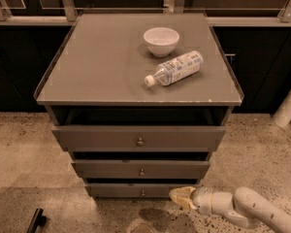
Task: Open bottom drawer
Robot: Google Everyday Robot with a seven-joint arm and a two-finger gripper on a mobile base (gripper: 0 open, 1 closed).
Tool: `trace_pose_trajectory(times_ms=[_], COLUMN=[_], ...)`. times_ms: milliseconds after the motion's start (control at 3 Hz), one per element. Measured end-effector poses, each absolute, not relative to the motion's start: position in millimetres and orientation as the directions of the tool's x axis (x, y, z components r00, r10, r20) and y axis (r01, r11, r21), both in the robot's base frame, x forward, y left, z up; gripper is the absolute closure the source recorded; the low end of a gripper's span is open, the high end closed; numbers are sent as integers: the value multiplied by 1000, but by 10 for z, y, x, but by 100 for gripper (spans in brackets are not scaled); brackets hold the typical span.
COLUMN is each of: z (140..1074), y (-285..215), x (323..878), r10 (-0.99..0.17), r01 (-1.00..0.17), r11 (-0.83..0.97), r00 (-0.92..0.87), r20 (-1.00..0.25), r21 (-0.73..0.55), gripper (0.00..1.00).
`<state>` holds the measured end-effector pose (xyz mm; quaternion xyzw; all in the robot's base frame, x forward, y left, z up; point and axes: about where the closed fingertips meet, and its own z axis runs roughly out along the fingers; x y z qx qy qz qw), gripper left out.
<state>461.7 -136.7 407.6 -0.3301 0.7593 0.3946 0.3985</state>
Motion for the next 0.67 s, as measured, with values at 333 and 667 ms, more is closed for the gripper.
trace_pose_trajectory(times_ms=[333, 667], z=[3832, 3399], y=[-1501, -1673], x=[4861, 5083], r10=[-134, -120], r01=[-823, -792], r11=[478, 523], r00=[-413, -434], r20=[-901, -893], r21=[307, 314], gripper=[100, 100])
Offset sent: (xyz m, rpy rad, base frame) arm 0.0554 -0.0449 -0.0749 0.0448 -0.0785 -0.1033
